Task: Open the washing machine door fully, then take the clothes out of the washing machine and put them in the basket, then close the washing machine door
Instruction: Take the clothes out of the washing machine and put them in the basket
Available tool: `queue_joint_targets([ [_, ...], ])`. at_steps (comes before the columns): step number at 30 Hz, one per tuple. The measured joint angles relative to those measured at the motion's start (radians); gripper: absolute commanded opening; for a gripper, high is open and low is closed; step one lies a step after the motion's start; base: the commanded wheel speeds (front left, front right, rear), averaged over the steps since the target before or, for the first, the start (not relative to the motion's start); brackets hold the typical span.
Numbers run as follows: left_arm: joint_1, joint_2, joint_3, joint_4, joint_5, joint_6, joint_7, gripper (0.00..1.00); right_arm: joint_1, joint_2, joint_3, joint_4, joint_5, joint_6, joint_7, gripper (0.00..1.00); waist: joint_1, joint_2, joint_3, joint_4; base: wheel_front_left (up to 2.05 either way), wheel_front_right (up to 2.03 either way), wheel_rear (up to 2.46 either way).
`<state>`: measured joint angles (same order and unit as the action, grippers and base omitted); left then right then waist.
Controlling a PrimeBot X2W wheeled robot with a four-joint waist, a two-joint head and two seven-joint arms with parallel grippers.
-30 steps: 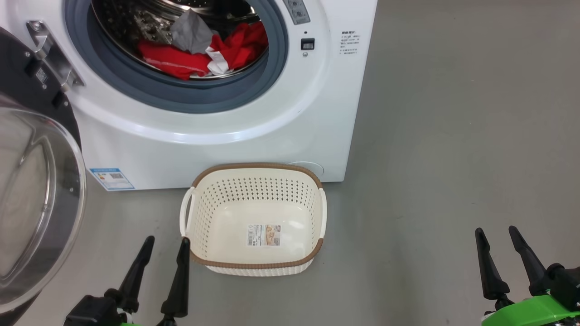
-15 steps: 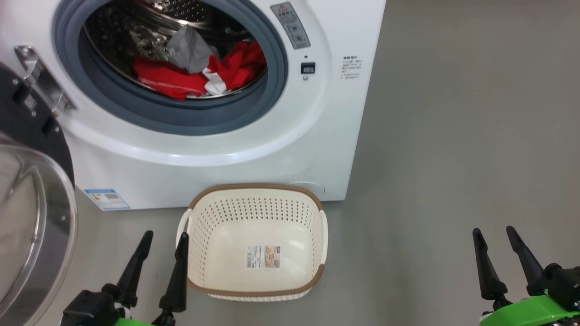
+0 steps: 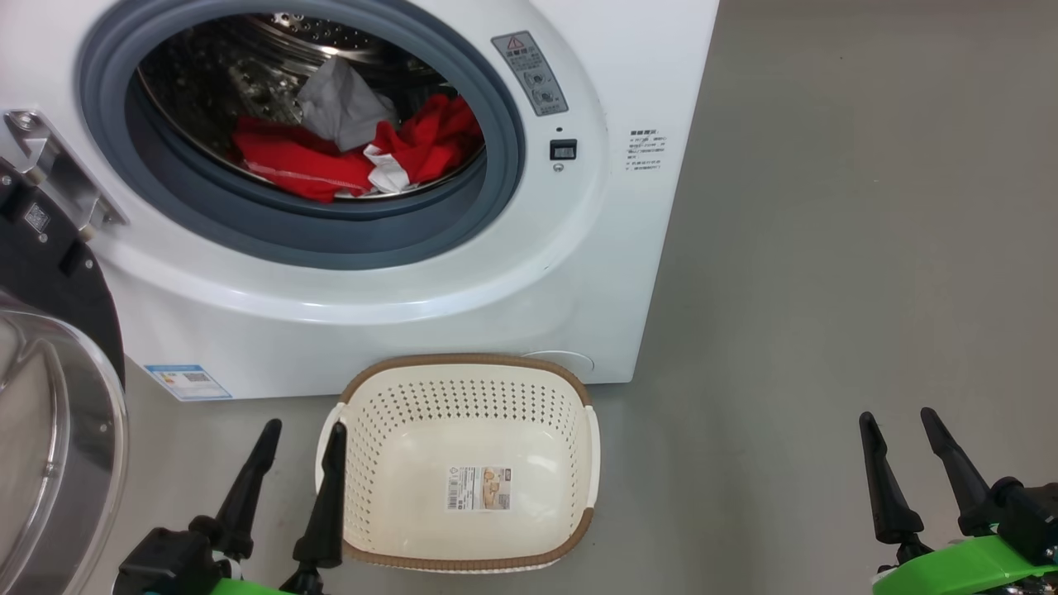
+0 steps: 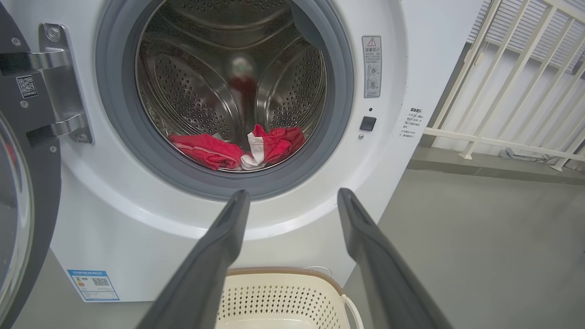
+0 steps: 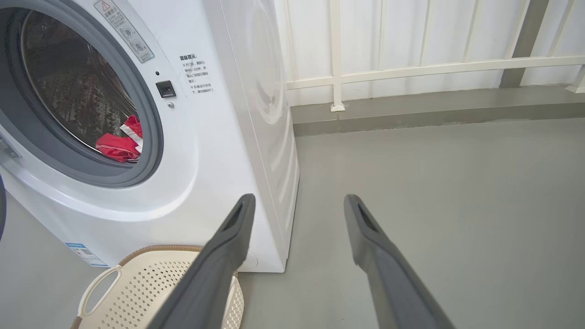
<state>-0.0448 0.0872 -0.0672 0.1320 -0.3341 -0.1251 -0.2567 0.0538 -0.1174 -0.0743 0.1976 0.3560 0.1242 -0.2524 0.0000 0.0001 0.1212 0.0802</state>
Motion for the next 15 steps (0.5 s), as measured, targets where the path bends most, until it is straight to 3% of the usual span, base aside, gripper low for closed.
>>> queue_joint_targets([
  [15, -0.016, -0.017, 0.016, 0.088, -0.002, 0.0, 0.0, 1.0, -0.016, 0.001, 0.019, -0.002, 0.0, 0.0, 0.0, 1.0, 0.0, 0.0, 0.029, -0.013, 0.0, 0.0, 0.0],
])
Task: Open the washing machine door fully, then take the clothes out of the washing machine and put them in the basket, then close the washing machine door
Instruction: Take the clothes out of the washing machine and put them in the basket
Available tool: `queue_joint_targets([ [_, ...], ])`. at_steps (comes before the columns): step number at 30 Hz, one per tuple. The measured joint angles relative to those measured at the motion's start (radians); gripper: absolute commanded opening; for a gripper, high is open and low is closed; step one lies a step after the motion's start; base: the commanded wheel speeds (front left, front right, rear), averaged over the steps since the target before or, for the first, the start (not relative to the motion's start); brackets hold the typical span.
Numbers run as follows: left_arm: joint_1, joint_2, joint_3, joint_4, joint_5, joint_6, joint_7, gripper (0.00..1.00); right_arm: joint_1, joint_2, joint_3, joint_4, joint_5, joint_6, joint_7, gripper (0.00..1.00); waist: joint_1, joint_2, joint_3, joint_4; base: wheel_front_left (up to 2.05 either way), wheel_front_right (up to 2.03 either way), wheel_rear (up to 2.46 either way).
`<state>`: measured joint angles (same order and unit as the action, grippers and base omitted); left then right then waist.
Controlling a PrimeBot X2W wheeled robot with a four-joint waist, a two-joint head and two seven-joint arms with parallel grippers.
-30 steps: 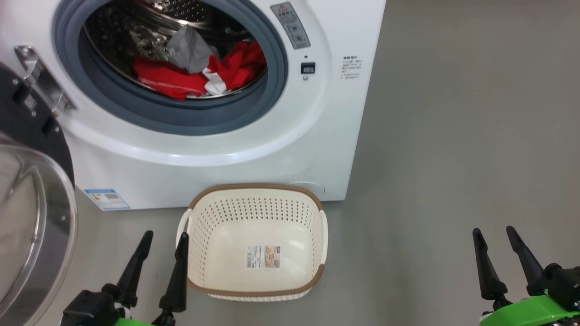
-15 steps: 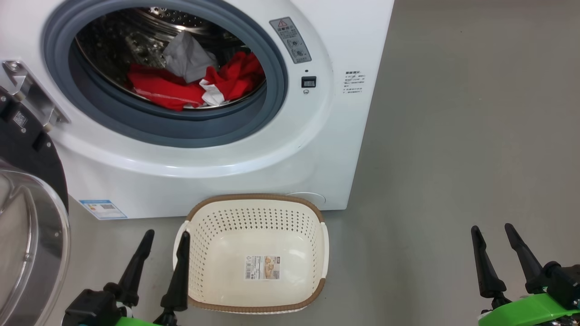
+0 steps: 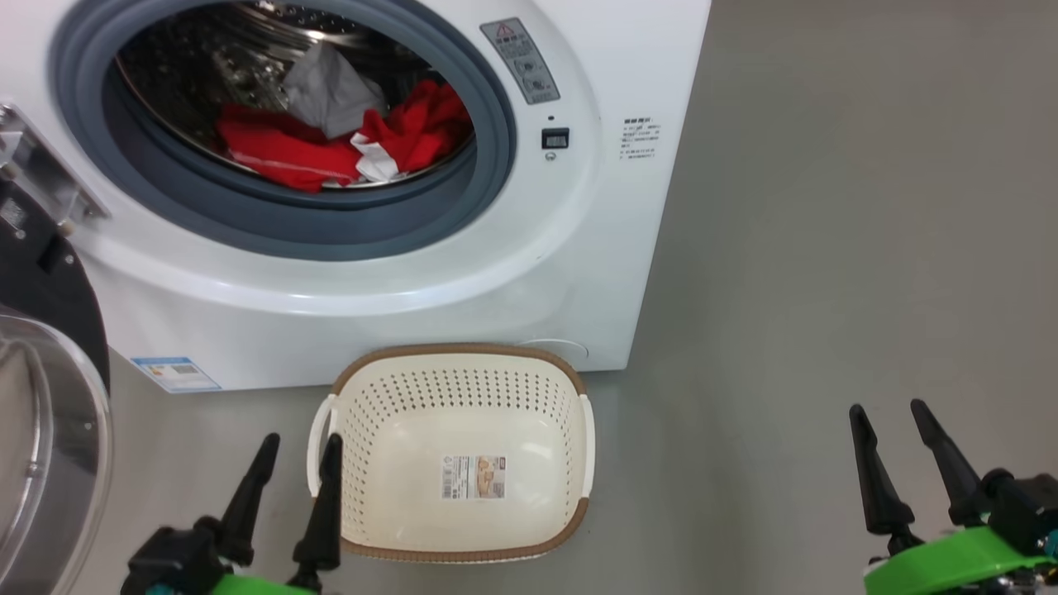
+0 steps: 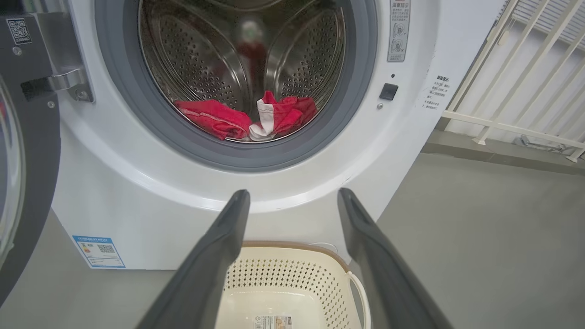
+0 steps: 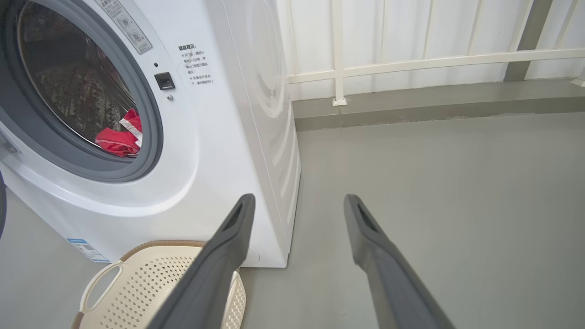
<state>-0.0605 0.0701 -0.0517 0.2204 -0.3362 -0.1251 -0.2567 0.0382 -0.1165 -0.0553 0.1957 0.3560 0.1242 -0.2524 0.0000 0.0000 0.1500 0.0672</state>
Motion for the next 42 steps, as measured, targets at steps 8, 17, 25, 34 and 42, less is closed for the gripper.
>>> queue_joint_targets([
  [8, -0.223, -0.02, 0.007, 0.129, 0.015, 0.0, 0.0, 1.0, -0.056, 0.005, 0.001, -0.01, 0.0, 0.0, 0.0, 1.0, 0.0, 0.0, 0.068, -0.018, 0.0, 0.0, 0.0],
  [17, -0.511, -0.006, -0.001, 0.304, 0.038, 0.0, 0.0, 1.0, -0.135, 0.014, 0.01, -0.021, 0.0, 0.0, 0.0, 1.0, 0.0, 0.0, 0.165, -0.052, 0.0, 0.0, 0.0],
  [25, -0.732, 0.023, 0.028, 0.477, 0.056, 0.0, 0.0, 1.0, -0.183, 0.028, 0.03, -0.022, 0.006, 0.0, 0.0, 1.0, 0.0, 0.0, 0.255, -0.109, 0.0, 0.0, 0.0],
  [34, -0.923, 0.077, 0.054, 0.627, 0.051, 0.0, 0.0, 1.0, -0.229, 0.035, 0.055, -0.023, 0.007, 0.0, -0.003, 1.0, 0.0, 0.0, 0.322, -0.172, 0.0, 0.0, 0.0],
  [42, -1.031, 0.122, 0.093, 0.655, 0.109, 0.011, 0.0, 1.0, -0.274, 0.043, 0.097, -0.026, 0.014, 0.0, -0.003, 1.0, 0.0, 0.0, 0.373, -0.216, 0.0, 0.0, 0.0],
])
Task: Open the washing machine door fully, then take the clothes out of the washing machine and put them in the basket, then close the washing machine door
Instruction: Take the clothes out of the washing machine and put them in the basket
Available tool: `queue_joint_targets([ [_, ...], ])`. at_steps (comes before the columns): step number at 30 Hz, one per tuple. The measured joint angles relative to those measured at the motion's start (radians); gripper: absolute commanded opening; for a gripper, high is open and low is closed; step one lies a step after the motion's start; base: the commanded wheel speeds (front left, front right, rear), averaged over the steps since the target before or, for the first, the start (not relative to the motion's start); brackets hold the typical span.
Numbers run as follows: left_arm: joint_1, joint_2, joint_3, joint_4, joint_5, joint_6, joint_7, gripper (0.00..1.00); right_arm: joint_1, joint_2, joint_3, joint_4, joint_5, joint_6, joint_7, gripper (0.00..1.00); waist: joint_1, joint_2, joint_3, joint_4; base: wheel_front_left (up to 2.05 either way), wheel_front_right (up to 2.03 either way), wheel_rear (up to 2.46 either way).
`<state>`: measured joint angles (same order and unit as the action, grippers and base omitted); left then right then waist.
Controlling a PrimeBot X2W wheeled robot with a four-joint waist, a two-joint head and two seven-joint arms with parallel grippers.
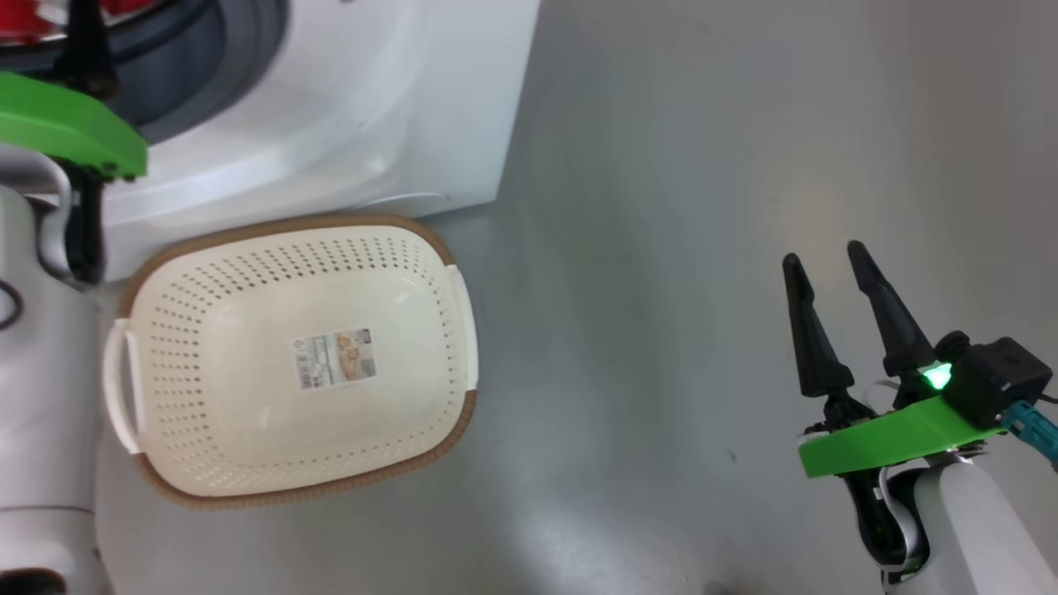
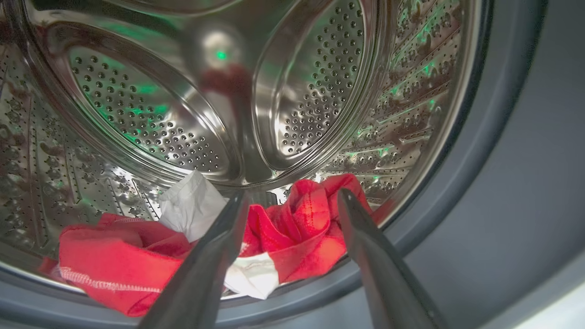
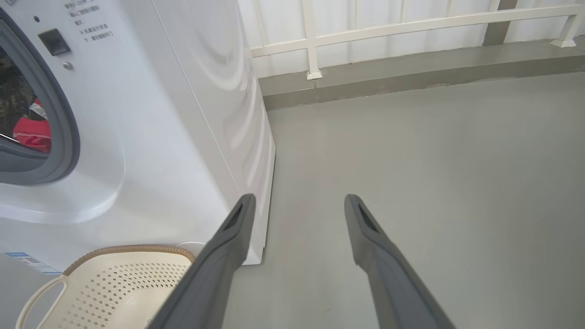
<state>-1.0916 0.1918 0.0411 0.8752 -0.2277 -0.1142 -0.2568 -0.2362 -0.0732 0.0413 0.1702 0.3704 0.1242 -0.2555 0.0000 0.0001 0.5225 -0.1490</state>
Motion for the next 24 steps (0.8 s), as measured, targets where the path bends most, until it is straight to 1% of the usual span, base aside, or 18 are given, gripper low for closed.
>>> queue_joint_targets([
  [6, -0.04, 0.035, 0.024, 0.019, 0.035, 0.004, 0.0, 1.0, -0.033, 0.007, 0.029, -0.002, 0.008, 0.0, 0.0, 1.0, 0.0, 0.0, 0.039, -0.037, 0.0, 0.0, 0.0],
  [15, -0.102, 0.101, 0.039, 0.103, 0.064, 0.004, 0.0, 1.0, -0.058, 0.013, 0.056, -0.003, 0.01, 0.0, 0.0, 1.0, 0.0, 0.0, 0.092, -0.103, 0.0, 0.0, 0.0],
  [20, -0.129, 0.116, 0.036, 0.144, 0.087, 0.004, 0.0, 1.0, -0.06, 0.014, 0.062, -0.004, 0.01, 0.0, 0.0, 1.0, 0.0, 0.0, 0.117, -0.126, 0.0, 0.0, 0.0],
  [24, -0.145, 0.132, 0.022, 0.184, 0.107, 0.013, 0.0, 1.0, -0.06, 0.016, 0.067, -0.004, 0.01, 0.0, 0.0, 1.0, 0.0, -0.0001, 0.126, -0.139, 0.0, 0.0, 0.0],
])
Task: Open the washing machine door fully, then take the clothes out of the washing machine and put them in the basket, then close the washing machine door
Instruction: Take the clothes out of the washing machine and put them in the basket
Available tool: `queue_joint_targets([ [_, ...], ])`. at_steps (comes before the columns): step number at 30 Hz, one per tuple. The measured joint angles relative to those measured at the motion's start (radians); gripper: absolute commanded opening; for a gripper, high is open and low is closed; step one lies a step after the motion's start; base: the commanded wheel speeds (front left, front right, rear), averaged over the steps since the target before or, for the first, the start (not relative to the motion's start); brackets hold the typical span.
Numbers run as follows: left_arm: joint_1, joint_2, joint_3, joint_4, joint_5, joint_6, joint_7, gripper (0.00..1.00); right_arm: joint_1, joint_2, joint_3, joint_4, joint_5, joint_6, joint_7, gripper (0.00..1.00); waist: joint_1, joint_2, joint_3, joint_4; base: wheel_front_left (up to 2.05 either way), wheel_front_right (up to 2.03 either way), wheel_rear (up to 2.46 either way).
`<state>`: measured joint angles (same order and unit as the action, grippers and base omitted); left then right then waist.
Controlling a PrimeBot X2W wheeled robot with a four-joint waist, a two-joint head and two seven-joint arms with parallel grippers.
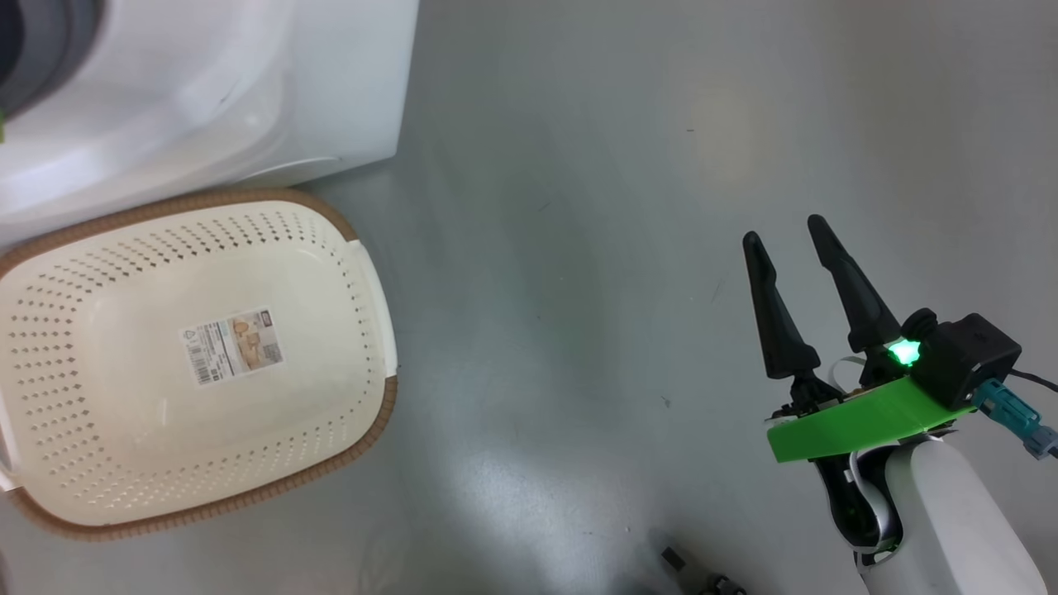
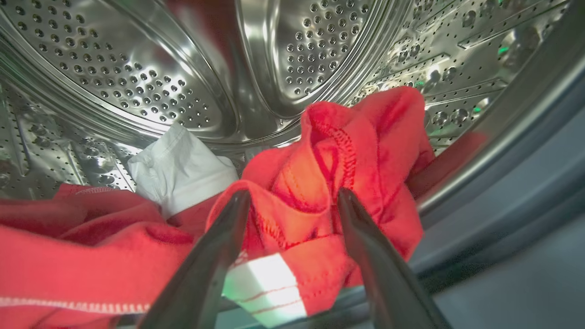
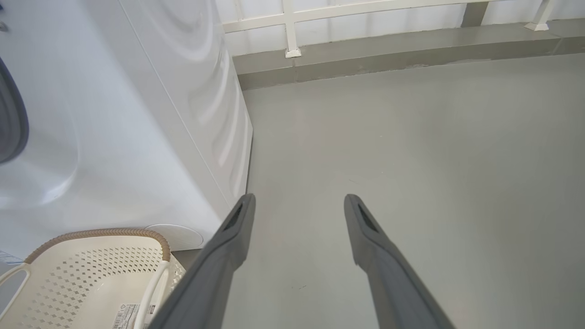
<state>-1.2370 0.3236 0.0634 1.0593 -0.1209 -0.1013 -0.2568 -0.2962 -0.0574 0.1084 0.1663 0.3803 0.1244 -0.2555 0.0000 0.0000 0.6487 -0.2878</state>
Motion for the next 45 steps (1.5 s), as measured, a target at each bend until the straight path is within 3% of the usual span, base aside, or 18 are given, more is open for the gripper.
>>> queue_joint_targets([
  [3, -0.004, 0.008, -0.009, 0.024, 0.01, 0.006, 0.0, 1.0, 0.0, 0.0, 0.002, 0.0, 0.0, 0.0, 0.0, 1.0, 0.0, 0.0001, 0.003, -0.006, 0.0, 0.0, 0.0],
  [4, -0.005, 0.008, -0.012, 0.032, 0.01, 0.006, 0.0, 0.61, 0.0, 0.001, 0.002, 0.0, 0.002, 0.0, 0.0, 1.0, 0.0, 0.0, 0.002, -0.007, 0.0, 0.0, 0.0],
  [5, -0.007, 0.008, -0.015, 0.039, 0.011, 0.006, 0.0, 0.4, 0.0, 0.001, 0.003, -0.001, 0.003, 0.0, 0.0, 1.0, 0.0, 0.0, 0.001, -0.008, 0.0, 0.0, 0.0],
  [6, -0.01, 0.008, -0.018, 0.043, 0.014, 0.006, 0.0, 0.33, 0.0, 0.001, 0.003, -0.002, 0.006, 0.0, 0.0, 1.0, 0.0, 0.0, 0.001, -0.008, 0.0, 0.0, 0.0],
  [8, -0.016, 0.008, -0.021, 0.047, 0.016, 0.006, 0.0, 0.0, 0.0, 0.001, 0.004, -0.002, 0.006, 0.0, 0.0, 1.0, 0.0001, 0.0, 0.0, -0.008, 0.0, 0.0, 0.0],
  [17, -0.012, -0.002, -0.021, 0.044, 0.013, 0.006, 0.0, 0.0, 0.0, 0.0, 0.001, -0.006, 0.006, 0.0, 0.0, 1.0, 0.0, 0.0001, -0.014, 0.0, 0.0, 0.0, 0.0],
  [28, 0.147, -0.087, 0.089, -0.161, -0.069, -0.005, 0.0, 0.0, 0.002, -0.017, -0.02, -0.004, 0.005, 0.0, 0.0, 1.0, 0.0001, 0.0, -0.073, 0.055, 0.0, 0.0, 0.0],
  [45, 0.38, -0.217, 0.15, -0.49, -0.101, -0.024, 0.0, 0.0, 0.049, -0.034, -0.072, -0.004, 0.003, 0.0, 0.0, 1.0, 0.0, 0.0001, -0.15, 0.157, 0.0, 0.0, 0.0],
])
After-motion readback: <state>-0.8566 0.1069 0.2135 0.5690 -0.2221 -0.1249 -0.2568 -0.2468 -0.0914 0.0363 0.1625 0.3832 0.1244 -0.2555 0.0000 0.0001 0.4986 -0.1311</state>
